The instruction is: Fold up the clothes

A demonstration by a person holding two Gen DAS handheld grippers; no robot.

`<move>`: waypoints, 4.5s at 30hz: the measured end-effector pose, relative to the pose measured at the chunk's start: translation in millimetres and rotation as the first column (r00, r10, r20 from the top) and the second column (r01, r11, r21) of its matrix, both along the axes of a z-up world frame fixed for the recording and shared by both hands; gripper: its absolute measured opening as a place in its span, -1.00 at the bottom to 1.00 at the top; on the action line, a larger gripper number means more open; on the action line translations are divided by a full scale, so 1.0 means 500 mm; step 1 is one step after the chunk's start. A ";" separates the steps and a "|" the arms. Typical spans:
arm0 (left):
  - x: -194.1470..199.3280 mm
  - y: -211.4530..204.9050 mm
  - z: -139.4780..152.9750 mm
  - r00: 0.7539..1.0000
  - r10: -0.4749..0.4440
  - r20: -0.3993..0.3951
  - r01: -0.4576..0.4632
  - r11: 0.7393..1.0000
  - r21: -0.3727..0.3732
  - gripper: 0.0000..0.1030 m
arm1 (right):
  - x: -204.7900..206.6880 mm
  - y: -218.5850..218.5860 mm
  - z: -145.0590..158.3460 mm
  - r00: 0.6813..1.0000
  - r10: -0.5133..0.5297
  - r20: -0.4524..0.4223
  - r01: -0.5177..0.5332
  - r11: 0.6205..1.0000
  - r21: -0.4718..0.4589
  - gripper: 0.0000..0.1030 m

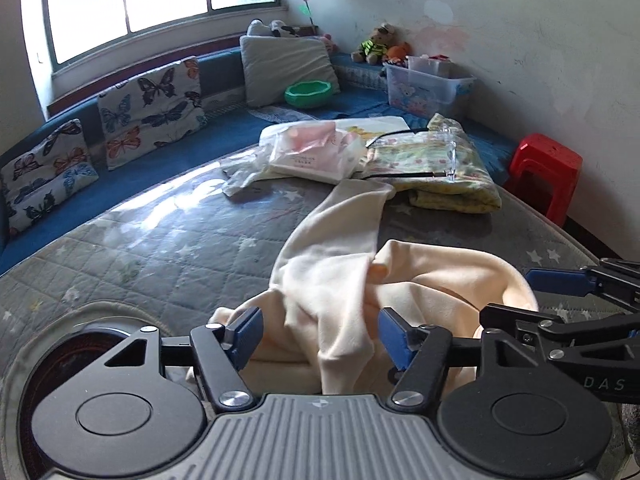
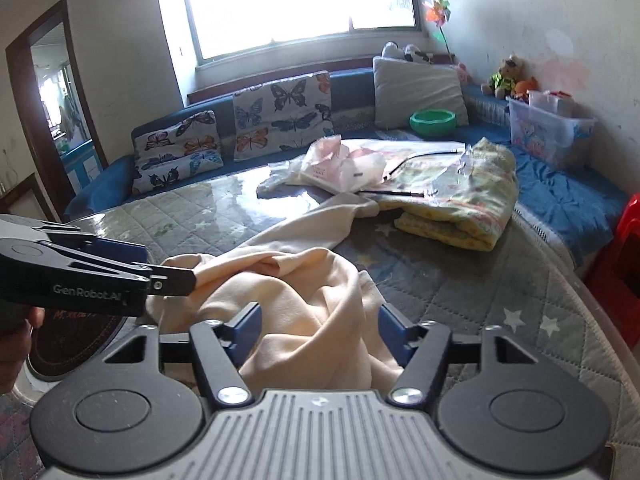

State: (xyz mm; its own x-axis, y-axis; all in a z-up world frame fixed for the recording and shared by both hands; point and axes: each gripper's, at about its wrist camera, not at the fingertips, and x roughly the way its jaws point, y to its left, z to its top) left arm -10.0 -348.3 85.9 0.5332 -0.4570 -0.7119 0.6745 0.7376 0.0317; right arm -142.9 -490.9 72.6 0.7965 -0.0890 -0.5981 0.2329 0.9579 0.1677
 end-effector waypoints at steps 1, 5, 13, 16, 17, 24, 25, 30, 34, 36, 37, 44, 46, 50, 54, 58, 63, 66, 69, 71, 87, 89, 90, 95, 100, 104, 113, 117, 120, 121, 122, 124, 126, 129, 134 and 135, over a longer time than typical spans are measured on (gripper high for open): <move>0.005 -0.006 -0.005 1.000 -0.010 -0.010 0.010 1.000 0.004 0.29 | 0.005 -0.005 -0.005 1.000 0.002 -0.008 -0.002 1.000 0.011 0.07; 0.022 -0.017 -0.022 0.999 -0.027 -0.040 0.028 0.999 0.019 -0.09 | 0.010 -0.010 -0.016 1.000 0.010 -0.021 -0.009 1.000 0.026 -0.08; 0.044 0.012 -0.021 0.995 -0.028 -0.091 0.022 0.998 -0.063 -0.84 | -0.001 -0.028 -0.026 1.000 0.000 -0.006 0.000 0.999 0.050 -0.70; 0.037 0.032 0.001 0.997 -0.030 -0.070 0.023 0.995 -0.097 -0.86 | -0.013 -0.028 -0.018 1.000 -0.007 0.020 0.006 0.999 0.049 -0.86; 0.035 0.039 0.009 0.998 -0.025 -0.065 0.018 0.994 -0.108 -0.86 | -0.018 -0.026 -0.014 1.000 -0.006 0.028 0.004 0.999 0.049 -0.87; 0.004 0.112 0.071 1.000 0.006 -0.030 -0.012 0.980 -0.197 -0.87 | -0.061 -0.008 0.027 0.994 0.002 0.108 -0.005 1.000 0.027 -0.91; -0.003 0.126 0.081 1.000 0.010 -0.020 -0.014 0.978 -0.208 -0.87 | -0.069 -0.005 0.037 0.992 0.003 0.126 -0.006 1.000 0.025 -0.91; -0.038 0.211 0.122 0.999 0.049 -0.008 -0.050 0.962 -0.268 -0.87 | -0.121 0.011 0.092 0.977 0.044 0.208 -0.051 0.998 0.028 -0.91; -0.082 0.287 0.134 0.998 0.046 -0.033 -0.054 0.950 -0.308 -0.87 | -0.167 0.034 0.128 0.961 0.107 0.254 -0.116 0.993 0.021 -0.92; -0.113 0.317 0.129 0.999 0.042 -0.023 -0.047 0.954 -0.295 -0.87 | -0.186 0.048 0.140 0.956 0.145 0.254 -0.154 0.988 0.015 -0.92; -0.127 0.332 0.125 0.999 0.042 -0.019 -0.045 0.957 -0.286 -0.87 | -0.191 0.054 0.140 0.957 0.151 0.247 -0.157 0.988 0.002 -0.92; -0.192 0.434 0.060 0.990 0.109 -0.087 -0.126 0.968 -0.217 -0.87 | -0.177 0.107 0.100 0.969 0.201 0.143 -0.200 0.980 -0.019 -0.43; -0.204 0.459 0.038 0.984 0.135 -0.119 -0.158 0.966 -0.206 -0.87 | -0.159 0.130 0.086 0.963 0.239 0.123 -0.238 0.971 -0.021 -0.21; -0.232 0.496 0.001 0.969 0.185 -0.162 -0.213 0.961 -0.178 -0.87 | -0.099 0.204 0.042 0.935 0.348 0.063 -0.346 0.938 -0.032 0.03; -0.258 0.529 -0.026 0.954 0.225 -0.198 -0.258 0.953 -0.161 -0.87 | -0.055 0.275 -0.005 0.899 0.437 0.002 -0.437 0.899 -0.024 0.06; -0.271 0.544 -0.043 0.950 0.241 -0.197 -0.271 0.951 -0.147 -0.87 | -0.036 0.320 -0.038 0.885 0.463 -0.042 -0.465 0.883 -0.061 -0.10; -0.262 0.545 -0.058 0.944 0.252 -0.213 -0.281 0.952 -0.119 -0.79 | -0.052 0.309 -0.038 0.905 0.425 -0.014 -0.424 0.901 -0.088 -0.86; -0.260 0.537 -0.058 0.952 0.234 -0.196 -0.257 0.961 -0.100 -0.73 | -0.074 0.268 -0.011 0.933 0.359 0.026 -0.353 0.927 -0.129 -0.93; -0.258 0.526 -0.047 0.963 0.215 -0.161 -0.232 0.969 -0.089 -0.59 | -0.104 0.223 0.008 0.963 0.263 0.055 -0.251 0.954 -0.161 -0.94; -0.254 0.521 -0.038 0.968 0.203 -0.145 -0.218 0.971 -0.096 -0.39 | -0.122 0.181 0.017 0.982 0.180 0.058 -0.168 0.971 -0.171 -0.94; -0.027 0.465 -0.022 0.932 0.348 -0.098 -0.358 0.927 -0.113 -0.14 | -0.024 0.133 -0.027 0.979 0.206 0.009 -0.205 0.978 -0.023 -0.43; 0.011 0.461 -0.033 0.925 0.353 -0.142 -0.370 0.921 -0.121 -0.14 | 0.011 0.116 -0.036 0.978 0.208 -0.005 -0.208 0.978 0.008 -0.40; 0.028 0.459 -0.038 0.924 0.347 -0.164 -0.368 0.921 -0.129 -0.14 | 0.020 0.111 -0.038 0.978 0.207 -0.008 -0.207 0.978 0.015 -0.35; 0.082 0.422 -0.072 0.922 0.316 -0.225 -0.346 0.932 -0.109 -0.13 | 0.087 0.082 -0.059 0.972 0.233 -0.038 -0.231 0.971 0.067 -0.26; 0.108 0.396 -0.104 0.911 0.317 -0.263 -0.347 0.935 -0.071 -0.17 | 0.125 0.061 -0.082 0.969 0.242 -0.056 -0.234 0.966 0.114 -0.16; 0.111 0.387 -0.116 0.916 0.306 -0.259 -0.330 0.943 -0.052 -0.50 | 0.143 0.059 -0.096 0.964 0.259 -0.060 -0.249 0.958 0.139 -0.17; 0.107 0.396 -0.102 0.930 0.267 -0.252 -0.306 0.943 -0.133 -0.77 | 0.184 0.086 -0.106 0.948 0.311 -0.061 -0.300 0.942 0.148 -0.71; 0.096 0.418 -0.066 0.941 0.243 -0.236 -0.298 0.925 -0.236 -0.79 | 0.174 0.094 -0.092 0.951 0.306 -0.041 -0.299 0.945 0.130 -0.86; 0.074 0.437 -0.032 0.956 0.201 -0.213 -0.263 0.908 -0.324 -0.79 | 0.148 0.085 -0.064 0.958 0.285 0.021 -0.285 0.947 0.145 -0.87; 0.062 0.445 -0.020 0.963 0.180 -0.203 -0.244 0.903 -0.355 -0.79 | 0.135 0.081 -0.053 0.958 0.283 0.044 -0.286 0.946 0.154 -0.87; 0.047 0.453 -0.009 0.970 0.155 -0.187 -0.217 0.898 -0.384 -0.79 | 0.121 0.078 -0.042 0.956 0.286 0.066 -0.293 0.943 0.159 -0.87; 0.011 0.468 0.013 0.984 0.100 -0.147 -0.155 0.888 -0.434 -0.79 | 0.096 0.076 -0.027 0.951 0.296 0.093 -0.308 0.938 0.157 -0.87; -0.031 0.486 0.027 0.994 0.043 -0.105 -0.088 0.879 -0.468 -0.79 | 0.049 0.073 -0.006 0.942 0.313 0.124 -0.330 0.932 0.153 -0.87; -0.098 0.505 0.025 0.997 -0.036 -0.071 -0.002 0.883 -0.470 -0.80 | -0.013 0.072 0.001 0.933 0.331 0.141 -0.351 0.922 0.162 -0.87; -0.191 0.511 -0.020 0.986 -0.148 -0.081 0.108 0.922 -0.373 -0.79 | -0.090 0.075 -0.031 0.941 0.325 0.092 -0.337 0.925 0.176 -0.88; -0.197 0.509 -0.031 0.983 -0.153 -0.097 0.109 0.928 -0.357 -0.79 | -0.096 0.075 -0.043 0.945 0.319 0.070 -0.327 0.927 0.183 -0.88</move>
State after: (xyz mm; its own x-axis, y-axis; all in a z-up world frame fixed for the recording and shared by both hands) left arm -108.4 -93.6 70.4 0.3716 -0.7480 -0.5499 0.7485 0.5918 -0.2992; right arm -191.0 -453.2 51.0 0.7854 0.2891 -0.5474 -0.0939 0.9296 0.3563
